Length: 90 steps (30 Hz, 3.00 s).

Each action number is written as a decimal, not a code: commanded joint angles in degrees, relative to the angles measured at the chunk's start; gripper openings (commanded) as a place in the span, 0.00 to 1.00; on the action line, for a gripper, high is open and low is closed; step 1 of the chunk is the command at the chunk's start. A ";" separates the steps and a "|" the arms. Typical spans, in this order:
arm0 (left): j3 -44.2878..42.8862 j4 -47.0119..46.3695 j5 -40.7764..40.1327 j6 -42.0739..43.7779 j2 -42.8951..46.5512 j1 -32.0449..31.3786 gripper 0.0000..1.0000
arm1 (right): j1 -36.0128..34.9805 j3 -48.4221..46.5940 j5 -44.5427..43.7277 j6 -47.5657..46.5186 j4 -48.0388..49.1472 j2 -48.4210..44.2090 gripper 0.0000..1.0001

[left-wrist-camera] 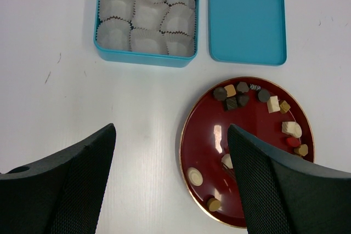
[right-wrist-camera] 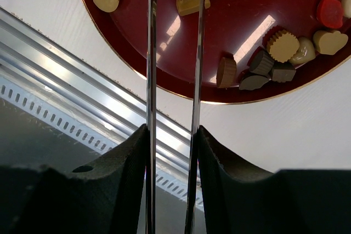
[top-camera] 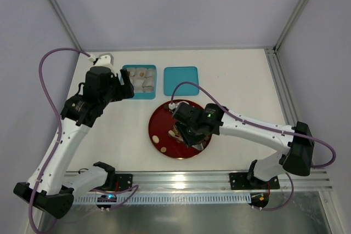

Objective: Pack the chocolate

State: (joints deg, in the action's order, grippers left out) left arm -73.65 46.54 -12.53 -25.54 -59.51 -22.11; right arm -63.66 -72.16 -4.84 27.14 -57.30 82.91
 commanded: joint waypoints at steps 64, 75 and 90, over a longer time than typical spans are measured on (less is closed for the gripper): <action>-1.76 -0.75 -1.26 1.72 1.15 0.14 0.81 | 12.50 -34.26 -4.48 -11.66 4.03 17.45 0.31; -2.20 -0.14 -0.39 2.07 1.32 0.14 0.81 | 16.98 -44.73 -2.98 -16.15 14.65 31.34 0.32; -1.94 -0.05 -0.65 3.04 1.06 0.05 0.81 | 19.10 -52.29 -3.60 -16.94 20.82 41.18 0.33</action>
State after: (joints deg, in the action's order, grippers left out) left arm -73.97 47.03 -12.97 -23.49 -59.05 -22.11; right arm -44.69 -121.05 -7.75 11.09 -39.99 124.20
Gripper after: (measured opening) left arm 0.814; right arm 0.351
